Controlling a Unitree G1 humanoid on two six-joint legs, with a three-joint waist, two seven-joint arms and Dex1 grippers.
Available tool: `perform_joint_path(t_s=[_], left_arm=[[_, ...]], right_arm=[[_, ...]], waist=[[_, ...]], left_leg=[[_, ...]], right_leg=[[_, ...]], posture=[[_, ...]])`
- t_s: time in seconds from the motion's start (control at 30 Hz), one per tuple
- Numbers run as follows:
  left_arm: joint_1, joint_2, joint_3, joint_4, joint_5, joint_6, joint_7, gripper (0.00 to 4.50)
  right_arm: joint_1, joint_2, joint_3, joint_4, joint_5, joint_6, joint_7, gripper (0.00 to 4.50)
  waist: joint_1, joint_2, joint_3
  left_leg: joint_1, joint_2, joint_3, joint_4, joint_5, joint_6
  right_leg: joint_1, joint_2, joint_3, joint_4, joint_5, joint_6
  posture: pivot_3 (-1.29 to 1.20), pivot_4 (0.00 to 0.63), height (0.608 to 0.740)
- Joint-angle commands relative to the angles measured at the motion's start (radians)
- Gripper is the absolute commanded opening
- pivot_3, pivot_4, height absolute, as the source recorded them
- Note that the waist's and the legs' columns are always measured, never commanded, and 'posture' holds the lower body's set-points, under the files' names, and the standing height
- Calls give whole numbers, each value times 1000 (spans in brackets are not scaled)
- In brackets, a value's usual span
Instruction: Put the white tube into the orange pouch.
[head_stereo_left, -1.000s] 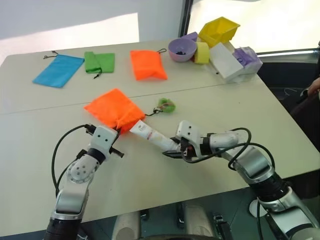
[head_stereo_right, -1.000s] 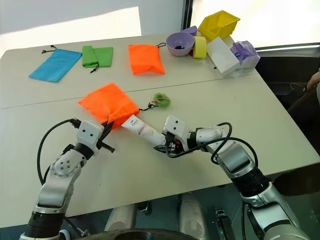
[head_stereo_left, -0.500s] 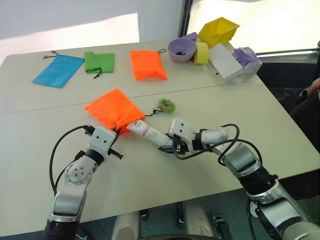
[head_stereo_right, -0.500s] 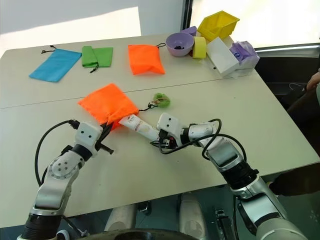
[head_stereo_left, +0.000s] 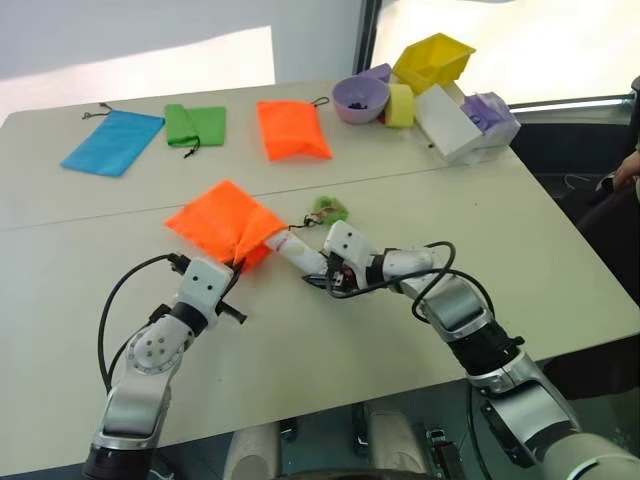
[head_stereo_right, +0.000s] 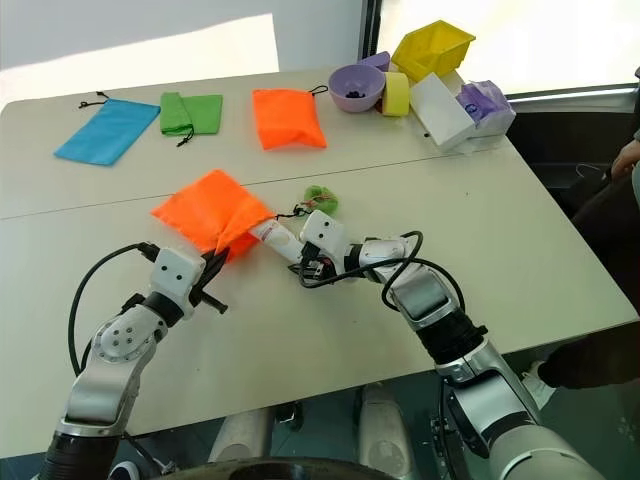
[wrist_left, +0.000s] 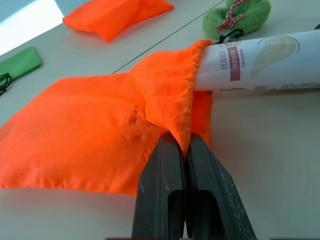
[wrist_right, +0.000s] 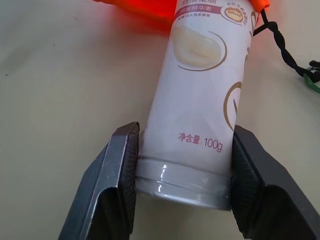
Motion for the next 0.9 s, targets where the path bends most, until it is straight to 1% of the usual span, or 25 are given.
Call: perform_joint_path(t_s=[0.03, 0.1, 0.13, 0.17, 0.23, 0.33, 0.43, 0.5, 0.57, 0.6, 0.63, 0.67, 0.7, 0.73, 0.77, 0.8, 0.83, 0.87, 0.9], left_arm=[[10, 11, -3, -49, -1, -33, -14, 0], [8, 11, 1, -54, -6, -36, -14, 0], [8, 11, 2, -56, -9, -36, -15, 0], [7, 13, 3, -56, -10, -36, -16, 0], [8, 14, 5, -59, -12, -37, -17, 0], [18, 25, 12, -66, -22, -44, -31, 0], [52, 44, 41, -85, -44, -48, -55, 0], [79, 65, 53, -93, -63, -62, -85, 0], [99, 86, 72, -91, -86, -76, -116, 0], [102, 95, 85, -87, -93, -86, -124, 0], [102, 101, 98, -84, -102, -89, -129, 0], [100, 104, 106, -82, -108, -90, -131, 0], [97, 106, 113, -78, -109, -90, -129, 0], [97, 108, 114, -77, -115, -90, -136, 0], [96, 108, 113, -76, -117, -91, -137, 0], [96, 105, 112, -78, -120, -90, -136, 0], [95, 99, 110, -82, -122, -86, -131, 0], [95, 94, 104, -83, -118, -85, -124, 0], [96, 91, 96, -86, -115, -88, -123, 0]], right_arm=[[-29, 37, 13, 9, -24, -4, -18, 1844], [-35, 24, 32, 7, -44, -14, 1, 1844], [-37, 20, 37, 9, -51, -15, 5, 1844], [-49, 7, 58, 31, -89, -33, -1, 1844], [-65, 0, 73, 56, -120, -38, -2, 1844], [-88, -42, 116, 44, -149, -51, 66, 1844], [-89, -66, 105, 17, -134, -19, 106, 1844], [-89, -67, 99, 10, -135, -10, 110, 1844], [-90, -68, 106, -9, -132, 11, 129, 1844], [-90, -65, 110, -15, -135, 13, 130, 1844], [-91, -60, 112, -18, -137, 17, 127, 1844], [-90, -56, 111, -19, -141, 19, 123, 1844], [-87, -39, 101, -21, -129, 32, 116, 1844], [-83, -31, 102, -26, -125, 56, 115, 1844], [-77, -36, 117, -36, -137, 55, 117, 1844], [-68, -32, 126, -46, -144, 56, 112, 1844], [-61, -31, 135, -57, -151, 59, 111, 1844], [-59, -31, 141, -62, -155, 57, 112, 1844], [-60, -23, 135, -59, -154, 63, 104, 1844]], waist=[[0, -1, -1], [0, -1, -1], [0, -1, -1], [0, -2, -2], [-1, -2, -2], [0, -1, -2], [3, -2, -4], [6, -3, -5], [6, -3, -6], [5, -4, -6], [1, -4, -6], [-3, -3, -6], [-7, -1, -6], [-7, -1, -8], [-4, -1, -8], [3, -2, -9], [8, -3, -10], [8, -7, -9], [8, -8, -9]], left_leg=[[0, 3, 4, 0, 0, 0], [3, 9, 13, 0, 1, -1], [3, 10, 14, 0, 1, -2], [3, 11, 15, 0, 1, -2], [3, 12, 15, 0, 2, -3], [3, 13, 17, 0, 2, -3], [2, 14, 20, -1, 2, -3], [0, 15, 27, -3, 2, -3], [1, 15, 36, -3, 2, -4], [1, 15, 37, -2, 2, -4], [2, 15, 34, 0, 2, -4], [2, 13, 26, 4, 2, -4], [0, 13, 17, 10, -3, -5], [-1, 16, 13, 10, -4, -5], [-6, 21, 15, 6, -4, -5], [-9, 24, 22, 4, -3, -6], [-8, 25, 28, 0, -1, -8], [-1, 24, 37, -3, -1, -10], [8, 22, 42, 1, 1, -11]], right_leg=[[2, 0, 0, 1, 1, -2], [-1, 0, -1, 2, 3, -4], [-3, 0, -1, 2, 4, -4], [-7, 0, -1, 2, 4, -5], [-10, 0, -2, 2, 6, -7], [-10, 0, -2, 2, 8, -8], [-12, 0, -2, 2, 9, -9], [-12, -1, 0, 7, 9, -10], [-21, -2, 4, 13, 7, -14], [-26, -3, 5, 13, 7, -14], [-29, -10, 5, 13, 7, -14], [-27, -16, 0, 13, 7, -14], [-23, -17, -10, 10, 9, -16], [-16, -14, -20, 3, 12, -14], [-10, -7, -24, -1, 18, -19], [-15, -5, -25, 7, 20, -30], [-17, -3, -29, 26, 6, -45], [-16, -1, -30, 44, -15, -54], [-19, -5, -25, 46, -28, -43]], posture=[[0, 150, 740], [0, 150, 740], [0, 150, 740], [0, 150, 740], [0, 150, 740], [0, 150, 740], [0, 150, 740], [0, 150, 740], [0, 150, 740], [0, 150, 740], [0, 150, 740], [0, 150, 740], [0, 150, 740], [0, 150, 740], [0, 150, 740], [0, 150, 740], [0, 150, 740], [0, 150, 740], [0, 150, 740]])
